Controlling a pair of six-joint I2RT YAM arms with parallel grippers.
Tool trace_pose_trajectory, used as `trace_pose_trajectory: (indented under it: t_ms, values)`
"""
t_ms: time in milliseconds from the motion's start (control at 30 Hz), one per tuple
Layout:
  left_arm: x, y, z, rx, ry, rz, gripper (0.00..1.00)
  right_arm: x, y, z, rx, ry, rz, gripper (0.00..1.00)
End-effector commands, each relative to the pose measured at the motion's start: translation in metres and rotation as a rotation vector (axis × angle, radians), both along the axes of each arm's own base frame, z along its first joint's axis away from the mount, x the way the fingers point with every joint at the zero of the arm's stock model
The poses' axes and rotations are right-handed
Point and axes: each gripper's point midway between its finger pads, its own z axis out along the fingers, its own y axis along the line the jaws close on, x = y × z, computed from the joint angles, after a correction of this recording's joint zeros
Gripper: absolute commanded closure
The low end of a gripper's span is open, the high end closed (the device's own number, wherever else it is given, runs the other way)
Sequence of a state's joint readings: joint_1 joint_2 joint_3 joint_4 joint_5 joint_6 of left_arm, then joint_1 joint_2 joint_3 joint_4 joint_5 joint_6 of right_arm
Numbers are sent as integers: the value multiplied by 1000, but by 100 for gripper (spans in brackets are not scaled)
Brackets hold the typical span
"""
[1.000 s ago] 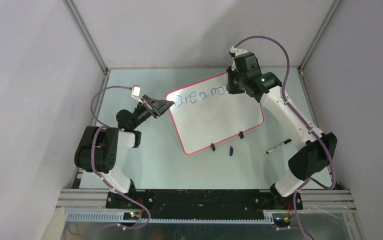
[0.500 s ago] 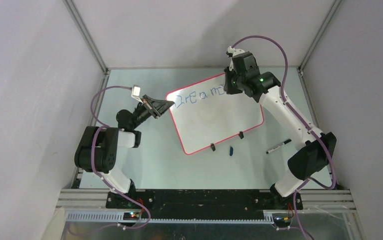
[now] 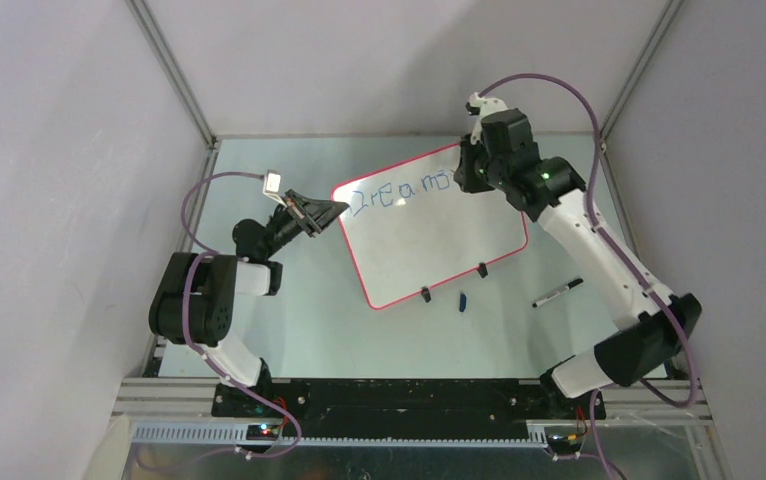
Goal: Write a sentence on the whiteboard
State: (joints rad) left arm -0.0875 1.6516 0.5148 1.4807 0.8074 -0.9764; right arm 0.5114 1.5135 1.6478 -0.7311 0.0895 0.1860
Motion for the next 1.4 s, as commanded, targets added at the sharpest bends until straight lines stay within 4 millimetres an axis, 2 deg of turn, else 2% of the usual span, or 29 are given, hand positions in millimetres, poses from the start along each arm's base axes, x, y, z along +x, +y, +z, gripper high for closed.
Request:
trace_pose_trajectory:
  t_ms: [0, 133, 500, 867, 1367]
  values:
    - [-9, -9, 15, 33, -119, -48, 100, -6, -6, 24, 53, -84, -17, 100]
    - [-10, -9, 15, 33, -119, -47, 100, -1, -7, 12, 43, -71, -21, 100]
    - [-8, -9, 15, 32, -117, -44, 100, 17, 1, -3, 31, -72, -16, 100]
    - [-9, -9, 15, 33, -118, -46, 100, 29, -1, -16, -7, -40, -46, 100]
    - [-9, -9, 15, 33, -118, -47, 100, 28, -8, -9, 1, -51, -65, 100]
